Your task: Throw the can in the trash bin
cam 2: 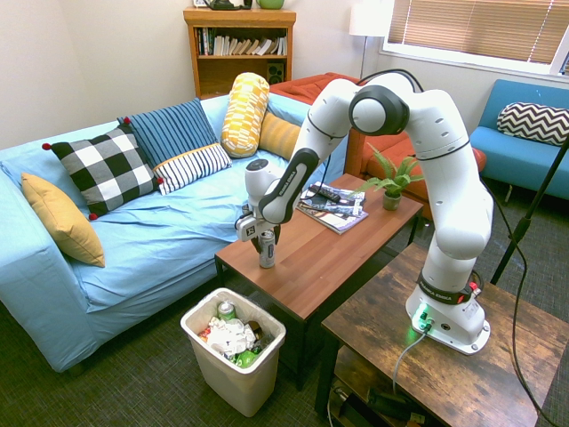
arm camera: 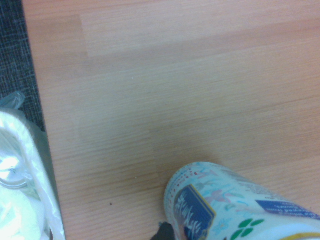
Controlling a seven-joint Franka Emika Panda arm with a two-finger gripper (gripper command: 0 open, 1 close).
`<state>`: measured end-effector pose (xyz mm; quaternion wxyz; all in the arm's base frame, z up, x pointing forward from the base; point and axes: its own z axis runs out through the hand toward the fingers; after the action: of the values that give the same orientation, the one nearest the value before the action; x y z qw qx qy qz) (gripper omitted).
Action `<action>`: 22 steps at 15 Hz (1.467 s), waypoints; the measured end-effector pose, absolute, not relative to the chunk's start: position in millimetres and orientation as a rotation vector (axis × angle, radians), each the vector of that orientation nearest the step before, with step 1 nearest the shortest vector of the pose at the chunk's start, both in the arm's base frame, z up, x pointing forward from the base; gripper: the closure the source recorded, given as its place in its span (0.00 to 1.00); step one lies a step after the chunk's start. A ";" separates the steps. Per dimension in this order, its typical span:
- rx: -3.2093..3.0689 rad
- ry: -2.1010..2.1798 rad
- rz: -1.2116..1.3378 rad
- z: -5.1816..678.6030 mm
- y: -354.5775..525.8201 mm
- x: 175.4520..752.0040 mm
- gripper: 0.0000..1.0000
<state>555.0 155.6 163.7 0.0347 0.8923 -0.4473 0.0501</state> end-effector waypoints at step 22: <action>2.815 -0.947 0.292 71.5 404.9 466.4 0.00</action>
<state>466.4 404.9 71.5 0.0786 0.9403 -0.3163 0.0977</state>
